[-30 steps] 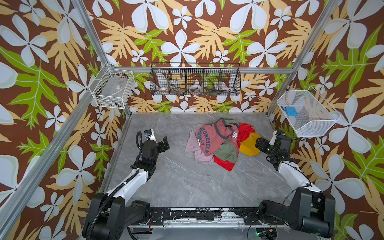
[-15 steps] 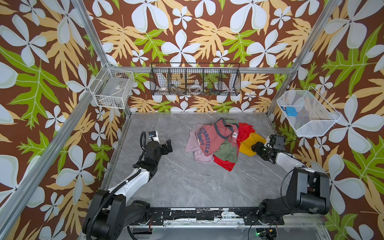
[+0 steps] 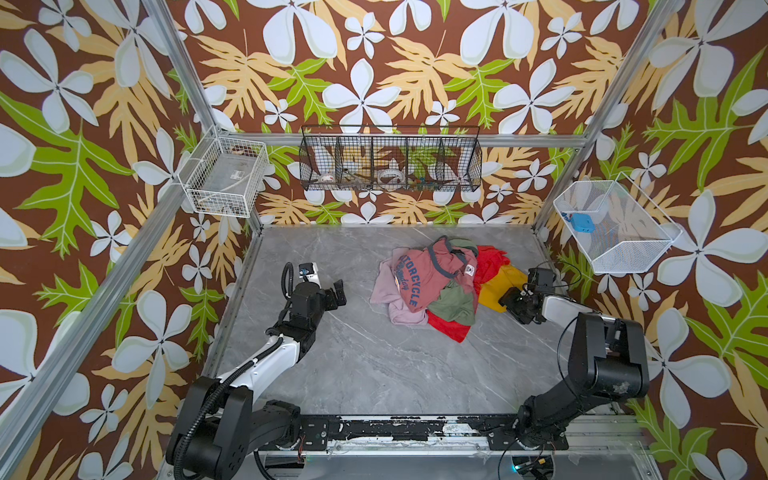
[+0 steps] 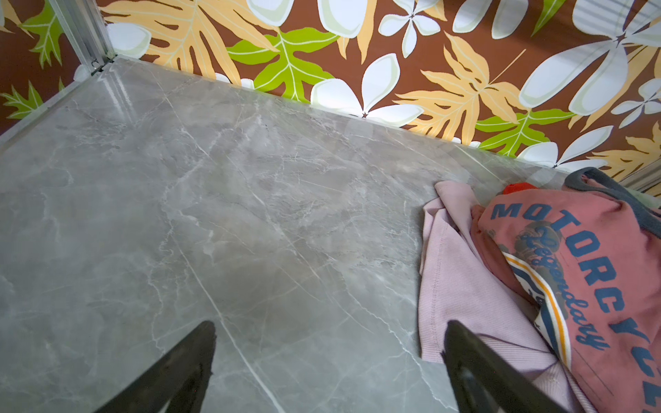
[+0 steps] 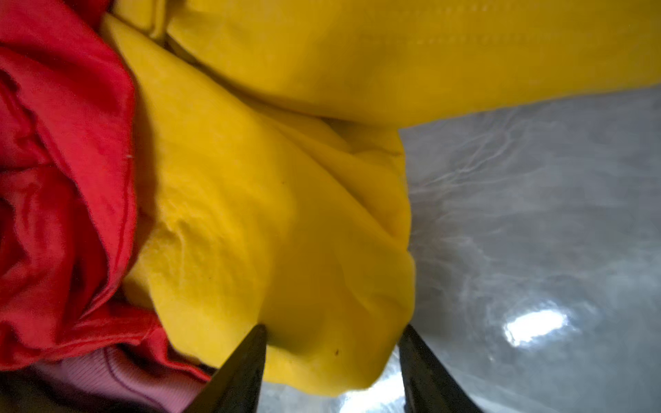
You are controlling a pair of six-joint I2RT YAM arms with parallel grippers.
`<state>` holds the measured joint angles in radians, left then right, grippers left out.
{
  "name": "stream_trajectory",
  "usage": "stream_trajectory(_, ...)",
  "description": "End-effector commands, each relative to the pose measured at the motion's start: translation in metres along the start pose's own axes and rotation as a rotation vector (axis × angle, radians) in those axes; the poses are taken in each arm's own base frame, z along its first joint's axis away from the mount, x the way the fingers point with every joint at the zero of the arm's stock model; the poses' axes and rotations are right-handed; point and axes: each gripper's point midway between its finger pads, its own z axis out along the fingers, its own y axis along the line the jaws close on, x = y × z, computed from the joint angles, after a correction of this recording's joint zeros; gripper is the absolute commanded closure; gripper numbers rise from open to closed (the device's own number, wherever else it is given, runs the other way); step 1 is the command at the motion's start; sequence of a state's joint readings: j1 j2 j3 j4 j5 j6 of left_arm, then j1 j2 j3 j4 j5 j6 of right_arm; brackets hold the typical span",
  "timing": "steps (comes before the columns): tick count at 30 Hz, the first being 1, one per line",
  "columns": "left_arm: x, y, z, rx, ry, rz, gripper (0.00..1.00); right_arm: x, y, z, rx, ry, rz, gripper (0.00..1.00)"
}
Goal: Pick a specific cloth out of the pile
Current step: 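Reach the right gripper to the yellow shirt while the left gripper approaches the pile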
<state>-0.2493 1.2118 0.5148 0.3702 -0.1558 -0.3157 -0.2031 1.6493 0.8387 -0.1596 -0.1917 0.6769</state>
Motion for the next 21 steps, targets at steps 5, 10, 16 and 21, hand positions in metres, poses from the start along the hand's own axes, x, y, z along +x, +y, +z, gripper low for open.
stream_trajectory(5, -0.001, 0.0, -0.001, -0.002, -0.004, -0.009, 0.0, -0.005, 0.003, 0.012, -0.011, -0.033, 0.067, 0.72)
stream_trajectory(10, 0.005, -0.001, 0.001, 0.004, 0.014, -0.016, 0.0, -0.011, 0.021, -0.003, -0.07, -0.089, 0.025, 1.0)
stream_trajectory(16, 0.014, -0.006, 0.008, 0.02, 0.059, -0.016, 0.0, -0.02, 0.037, -0.038, -0.152, -0.199, -0.006, 1.0)
stream_trajectory(21, 0.017, -0.012, 0.014, 0.031, 0.088, -0.006, 0.01, -0.029, 0.045, -0.067, -0.2, -0.284, -0.01, 1.0)
